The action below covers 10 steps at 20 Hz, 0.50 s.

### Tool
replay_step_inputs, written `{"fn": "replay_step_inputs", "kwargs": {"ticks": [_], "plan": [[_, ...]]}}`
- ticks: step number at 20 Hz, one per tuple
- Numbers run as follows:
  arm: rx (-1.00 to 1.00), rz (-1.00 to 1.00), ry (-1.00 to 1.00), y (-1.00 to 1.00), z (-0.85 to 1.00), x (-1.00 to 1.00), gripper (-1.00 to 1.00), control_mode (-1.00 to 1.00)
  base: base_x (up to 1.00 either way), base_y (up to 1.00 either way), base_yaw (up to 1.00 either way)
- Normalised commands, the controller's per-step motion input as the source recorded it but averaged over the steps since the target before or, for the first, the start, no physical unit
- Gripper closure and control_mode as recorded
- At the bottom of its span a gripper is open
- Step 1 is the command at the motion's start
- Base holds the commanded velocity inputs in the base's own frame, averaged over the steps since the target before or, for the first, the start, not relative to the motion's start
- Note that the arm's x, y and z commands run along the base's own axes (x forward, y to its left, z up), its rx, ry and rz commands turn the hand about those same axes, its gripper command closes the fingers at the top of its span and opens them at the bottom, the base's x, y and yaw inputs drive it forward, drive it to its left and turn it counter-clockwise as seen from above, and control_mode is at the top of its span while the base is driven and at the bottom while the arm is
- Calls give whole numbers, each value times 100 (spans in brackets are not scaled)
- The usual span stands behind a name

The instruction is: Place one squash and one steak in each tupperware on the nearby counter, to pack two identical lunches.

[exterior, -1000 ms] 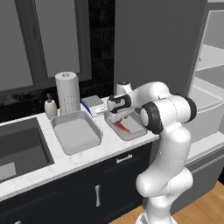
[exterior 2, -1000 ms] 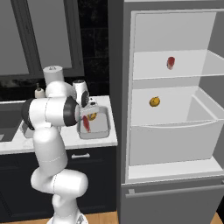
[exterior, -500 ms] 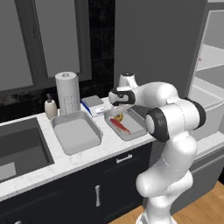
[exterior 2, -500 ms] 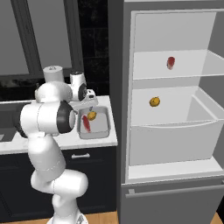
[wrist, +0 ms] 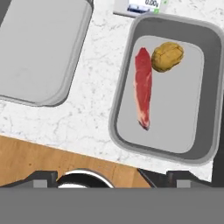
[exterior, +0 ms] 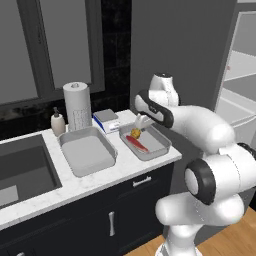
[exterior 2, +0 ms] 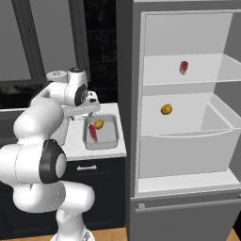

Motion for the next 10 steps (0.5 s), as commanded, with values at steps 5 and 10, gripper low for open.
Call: {"fn": "replay_step_inputs", "kwargs": {"ticks": [5, 10], "plan": [[6, -4, 0, -9, 21, -100, -100, -100, 0, 0, 0], [3, -6, 0, -24, 29, -100, -100, -100, 0, 0, 0]]}}
